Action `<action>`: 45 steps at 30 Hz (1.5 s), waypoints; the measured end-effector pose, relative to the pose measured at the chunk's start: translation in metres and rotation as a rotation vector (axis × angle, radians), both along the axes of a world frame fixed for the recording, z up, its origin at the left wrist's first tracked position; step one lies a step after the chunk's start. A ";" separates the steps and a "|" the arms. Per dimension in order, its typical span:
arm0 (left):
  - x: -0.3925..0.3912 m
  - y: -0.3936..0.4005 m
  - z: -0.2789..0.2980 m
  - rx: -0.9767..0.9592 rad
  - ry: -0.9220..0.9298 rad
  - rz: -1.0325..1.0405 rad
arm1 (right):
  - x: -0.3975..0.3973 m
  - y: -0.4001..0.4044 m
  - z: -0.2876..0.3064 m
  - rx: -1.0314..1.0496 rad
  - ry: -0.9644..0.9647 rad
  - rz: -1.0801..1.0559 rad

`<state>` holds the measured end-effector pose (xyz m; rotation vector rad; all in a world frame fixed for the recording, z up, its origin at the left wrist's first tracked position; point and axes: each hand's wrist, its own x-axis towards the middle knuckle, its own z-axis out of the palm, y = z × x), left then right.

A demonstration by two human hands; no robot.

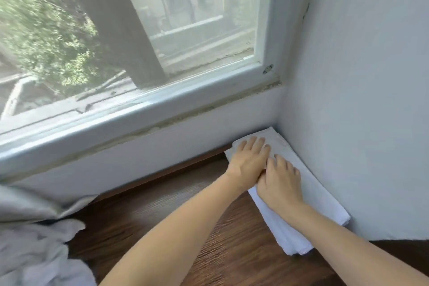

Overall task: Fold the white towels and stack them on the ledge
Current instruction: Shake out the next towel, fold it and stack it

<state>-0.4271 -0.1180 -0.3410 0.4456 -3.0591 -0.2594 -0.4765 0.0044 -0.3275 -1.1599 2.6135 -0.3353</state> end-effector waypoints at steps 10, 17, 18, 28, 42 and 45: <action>0.241 -0.042 0.120 0.059 0.152 0.825 | 0.148 -0.147 0.108 -0.348 -0.102 0.547; 0.413 -0.031 0.159 -0.011 0.176 1.120 | 0.284 -0.168 0.151 -0.418 -0.071 0.825; 0.438 -0.031 0.161 -0.002 0.174 1.156 | 0.302 -0.169 0.156 -0.424 -0.062 0.853; 0.661 -0.061 0.138 -0.043 -0.026 1.502 | 0.476 -0.163 0.155 -0.377 -0.023 0.932; 0.734 -0.125 0.220 -0.271 0.348 1.139 | 0.543 -0.154 0.164 -0.244 0.015 0.911; 0.734 -0.120 0.275 -0.315 0.527 1.103 | 0.558 -0.168 0.187 -0.334 -0.075 0.913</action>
